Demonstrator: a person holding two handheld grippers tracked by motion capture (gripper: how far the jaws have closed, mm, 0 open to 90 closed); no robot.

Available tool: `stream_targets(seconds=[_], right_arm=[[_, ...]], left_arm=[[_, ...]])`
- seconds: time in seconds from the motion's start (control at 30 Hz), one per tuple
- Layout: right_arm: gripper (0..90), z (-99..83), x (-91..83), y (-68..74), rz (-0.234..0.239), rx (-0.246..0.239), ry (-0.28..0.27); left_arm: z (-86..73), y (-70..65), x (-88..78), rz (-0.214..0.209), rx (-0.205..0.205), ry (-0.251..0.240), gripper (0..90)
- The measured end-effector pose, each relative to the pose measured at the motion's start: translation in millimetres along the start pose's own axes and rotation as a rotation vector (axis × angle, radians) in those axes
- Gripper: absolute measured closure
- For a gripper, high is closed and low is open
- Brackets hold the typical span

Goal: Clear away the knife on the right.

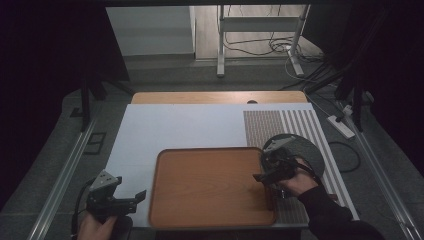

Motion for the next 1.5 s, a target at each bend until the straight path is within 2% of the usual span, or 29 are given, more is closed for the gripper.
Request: stream_targets(seconds=[0.1,0.23,0.43,0.67,1.03,1.5], right_arm=[[1.3,-2.4,-4.6,-1.9,0.003,0.015,-0.012],[0.8,-6.3,-16.7,-7.6,-0.029,0.035,-0.044],[0.0,-13.7,-26.0,-10.7,-0.046,0.047,-0.049],[0.0,-22.7,-36.6,-14.9,-0.055,0.082,-0.072],[0.0,-37.7,-56.3,-25.4,-0.104,0.125,-0.110],[0.0,-57.3,-80.4,-31.0,-0.155,0.195,-0.152]], left_arm=[[0.0,0.0,-0.1,0.000,-0.001,0.000,3.1],[-0.2,0.0,0.1,0.000,0.000,0.001,3.2],[-0.3,-0.3,0.3,0.001,0.001,0.003,3.2],[-0.5,-0.3,0.4,0.001,0.004,0.007,3.2],[-0.5,-0.3,0.4,0.002,0.004,0.007,3.2],[-0.5,-0.3,0.5,0.003,0.002,0.007,3.1]])
Point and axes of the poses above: each handheld gripper's, and its own axes: x roughly forward along the jaws, z roughly out of its top, y roughly to its left, the point moved 10 cm from there along x, roughly forward along the jaws, and after that the axes turned 3 degrees about -y, right-handed, at the moved point
